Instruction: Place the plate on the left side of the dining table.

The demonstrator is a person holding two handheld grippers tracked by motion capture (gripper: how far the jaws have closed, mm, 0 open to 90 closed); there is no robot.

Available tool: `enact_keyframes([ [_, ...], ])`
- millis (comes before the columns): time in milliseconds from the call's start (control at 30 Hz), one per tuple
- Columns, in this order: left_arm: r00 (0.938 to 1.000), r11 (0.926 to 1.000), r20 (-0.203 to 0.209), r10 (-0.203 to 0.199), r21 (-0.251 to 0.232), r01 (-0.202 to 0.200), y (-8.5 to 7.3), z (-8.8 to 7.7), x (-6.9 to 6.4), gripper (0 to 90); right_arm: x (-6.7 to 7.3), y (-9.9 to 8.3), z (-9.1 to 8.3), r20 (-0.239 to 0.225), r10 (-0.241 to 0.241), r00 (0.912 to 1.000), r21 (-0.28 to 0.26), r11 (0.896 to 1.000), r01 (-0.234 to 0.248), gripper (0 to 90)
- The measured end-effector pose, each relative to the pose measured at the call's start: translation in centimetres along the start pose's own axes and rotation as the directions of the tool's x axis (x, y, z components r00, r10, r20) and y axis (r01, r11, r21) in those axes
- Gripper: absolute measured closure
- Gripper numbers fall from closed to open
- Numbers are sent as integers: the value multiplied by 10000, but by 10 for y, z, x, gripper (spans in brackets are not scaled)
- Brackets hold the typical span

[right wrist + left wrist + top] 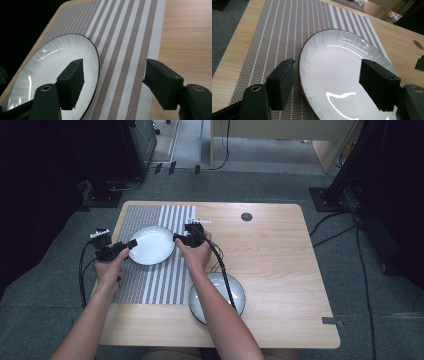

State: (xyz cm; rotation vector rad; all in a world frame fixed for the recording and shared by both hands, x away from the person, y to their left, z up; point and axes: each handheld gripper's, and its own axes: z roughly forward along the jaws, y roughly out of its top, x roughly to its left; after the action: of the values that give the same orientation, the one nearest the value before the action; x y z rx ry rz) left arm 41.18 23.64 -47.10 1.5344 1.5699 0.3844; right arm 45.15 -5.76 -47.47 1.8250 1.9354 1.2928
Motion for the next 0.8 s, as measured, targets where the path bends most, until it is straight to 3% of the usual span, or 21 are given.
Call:
enact_keyframes([
  [67,9999,9999,82,129,-14,-129,0,-4,-2,239,-1,-1,-6,81,-312,9995,76,9995,311,299],
  [200,9989,9992,251,398,-105,-395,-1,-13,-5,182,-7,-1,-19,79,-411,9991,-128,9991,412,296],
  [300,9957,9957,-125,913,-135,-914,-1,-15,-9,154,-13,0,-28,104,-425,9990,-221,9988,427,295],
  [500,9988,9989,150,457,-135,-455,-4,-21,-11,143,-22,2,-46,-60,-275,9996,-371,9989,272,279],
  [800,9964,9974,548,646,-355,-627,-16,-35,-18,140,-33,1,-72,-11,-576,9983,-593,9966,574,259],
])
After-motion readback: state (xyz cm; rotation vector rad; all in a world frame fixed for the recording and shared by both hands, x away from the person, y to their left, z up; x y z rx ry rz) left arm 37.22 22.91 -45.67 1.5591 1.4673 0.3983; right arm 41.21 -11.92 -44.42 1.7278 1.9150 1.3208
